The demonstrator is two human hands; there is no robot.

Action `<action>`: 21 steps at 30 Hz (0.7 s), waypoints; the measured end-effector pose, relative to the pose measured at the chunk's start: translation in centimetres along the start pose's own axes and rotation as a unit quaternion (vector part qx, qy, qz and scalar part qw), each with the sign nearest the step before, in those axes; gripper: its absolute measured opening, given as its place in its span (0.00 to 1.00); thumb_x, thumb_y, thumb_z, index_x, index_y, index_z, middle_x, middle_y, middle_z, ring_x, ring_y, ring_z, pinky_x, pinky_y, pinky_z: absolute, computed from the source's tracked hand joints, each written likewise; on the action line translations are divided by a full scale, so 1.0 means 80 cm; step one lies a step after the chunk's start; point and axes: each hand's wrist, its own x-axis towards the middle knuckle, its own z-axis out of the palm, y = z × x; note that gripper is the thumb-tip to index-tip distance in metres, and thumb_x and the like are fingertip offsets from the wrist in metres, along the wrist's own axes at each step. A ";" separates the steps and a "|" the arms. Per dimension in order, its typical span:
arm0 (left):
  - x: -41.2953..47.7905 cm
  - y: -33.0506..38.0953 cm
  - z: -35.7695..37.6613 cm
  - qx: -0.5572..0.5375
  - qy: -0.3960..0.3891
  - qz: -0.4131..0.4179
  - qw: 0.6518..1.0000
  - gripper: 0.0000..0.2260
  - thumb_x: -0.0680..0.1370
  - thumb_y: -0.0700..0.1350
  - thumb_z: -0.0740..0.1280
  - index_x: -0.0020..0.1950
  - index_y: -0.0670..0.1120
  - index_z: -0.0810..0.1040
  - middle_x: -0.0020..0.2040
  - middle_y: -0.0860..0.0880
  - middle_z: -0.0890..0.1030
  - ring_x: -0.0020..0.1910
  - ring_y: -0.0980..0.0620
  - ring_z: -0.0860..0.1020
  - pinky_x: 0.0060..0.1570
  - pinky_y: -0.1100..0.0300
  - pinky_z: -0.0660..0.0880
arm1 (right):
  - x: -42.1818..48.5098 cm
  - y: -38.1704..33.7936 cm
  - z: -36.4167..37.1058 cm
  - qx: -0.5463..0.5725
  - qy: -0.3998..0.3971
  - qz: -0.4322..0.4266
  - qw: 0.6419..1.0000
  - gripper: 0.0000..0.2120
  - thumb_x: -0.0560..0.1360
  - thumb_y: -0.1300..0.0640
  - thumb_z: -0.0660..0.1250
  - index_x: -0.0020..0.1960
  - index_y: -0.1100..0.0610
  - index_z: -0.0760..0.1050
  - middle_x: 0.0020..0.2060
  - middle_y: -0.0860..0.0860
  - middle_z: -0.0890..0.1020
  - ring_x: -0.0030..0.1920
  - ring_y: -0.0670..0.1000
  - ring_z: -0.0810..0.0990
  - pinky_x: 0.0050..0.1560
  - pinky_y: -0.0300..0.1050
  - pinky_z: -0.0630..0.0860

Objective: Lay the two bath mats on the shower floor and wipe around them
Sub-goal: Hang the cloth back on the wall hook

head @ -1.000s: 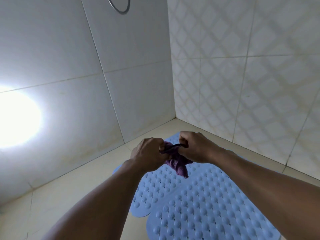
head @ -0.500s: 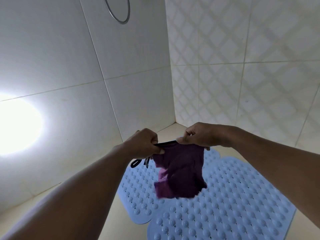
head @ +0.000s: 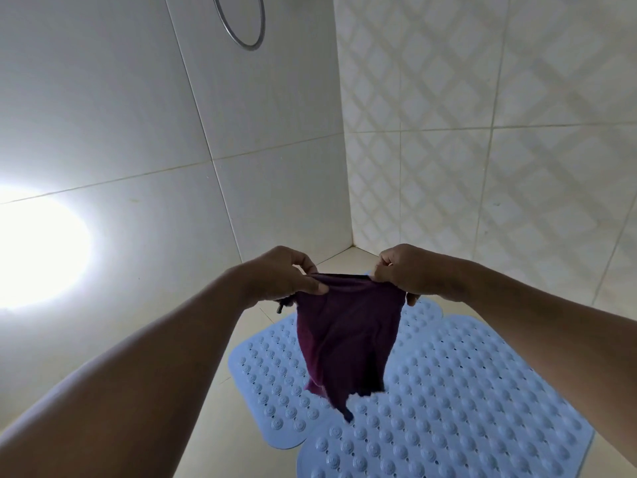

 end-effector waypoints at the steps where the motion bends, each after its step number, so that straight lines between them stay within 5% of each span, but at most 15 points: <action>1: 0.001 0.001 -0.002 -0.003 -0.002 -0.005 1.000 0.09 0.73 0.42 0.78 0.48 0.43 0.82 0.41 0.43 0.81 0.38 0.47 0.76 0.42 0.53 0.78 | 0.001 0.002 0.000 0.004 0.004 -0.013 1.000 0.09 0.81 0.51 0.65 0.51 0.57 0.77 0.40 0.53 0.79 0.35 0.50 0.77 0.30 0.41 0.76; 4: 0.002 0.006 -0.012 0.010 -0.015 -0.024 1.000 0.06 0.74 0.37 0.74 0.51 0.43 0.83 0.43 0.43 0.82 0.39 0.48 0.77 0.39 0.57 0.77 | 0.001 0.005 -0.004 0.011 -0.031 -0.040 0.999 0.07 0.82 0.52 0.65 0.58 0.50 0.79 0.38 0.50 0.80 0.32 0.48 0.77 0.31 0.42 0.76; 8: 0.007 0.013 -0.026 0.082 -0.013 -0.014 0.996 0.05 0.74 0.39 0.76 0.48 0.44 0.86 0.33 0.48 0.80 0.33 0.52 0.72 0.31 0.61 0.68 | 0.002 0.006 -0.015 0.002 -0.081 -0.031 0.996 0.18 0.77 0.41 0.69 0.49 0.57 0.84 0.40 0.53 0.86 0.35 0.49 0.82 0.35 0.43 0.79; 11: 0.018 0.023 -0.031 0.091 0.022 -0.005 0.996 0.05 0.73 0.43 0.78 0.45 0.42 0.86 0.26 0.55 0.78 0.27 0.59 0.72 0.30 0.65 0.69 | 0.007 0.007 -0.031 -0.003 -0.068 -0.021 0.997 0.23 0.74 0.38 0.71 0.41 0.60 0.82 0.31 0.54 0.77 0.33 0.49 0.77 0.36 0.42 0.78; 15: 0.024 0.075 -0.059 0.047 0.029 0.014 0.998 0.04 0.73 0.40 0.78 0.44 0.41 0.86 0.33 0.48 0.83 0.31 0.59 0.78 0.32 0.68 0.72 | 0.002 -0.026 -0.088 -0.023 -0.073 0.003 0.997 0.18 0.76 0.39 0.69 0.37 0.52 0.77 0.33 0.53 0.66 0.35 0.48 0.69 0.40 0.42 0.74; 19: 0.022 0.195 -0.136 -0.071 0.035 0.025 0.997 0.06 0.72 0.36 0.75 0.42 0.45 0.81 0.33 0.53 0.80 0.36 0.55 0.79 0.42 0.58 0.74 | -0.018 -0.128 -0.212 -0.049 -0.082 0.046 0.994 0.21 0.77 0.39 0.69 0.30 0.50 0.77 0.25 0.40 0.71 0.34 0.45 0.72 0.45 0.42 0.72; 21: 0.017 0.278 -0.188 -0.101 0.024 0.034 0.994 0.09 0.72 0.36 0.75 0.42 0.48 0.80 0.32 0.55 0.78 0.38 0.54 0.78 0.46 0.53 0.76 | -0.032 -0.195 -0.292 -0.086 -0.079 0.055 0.992 0.19 0.77 0.39 0.69 0.35 0.51 0.82 0.35 0.43 0.80 0.43 0.47 0.78 0.56 0.47 0.75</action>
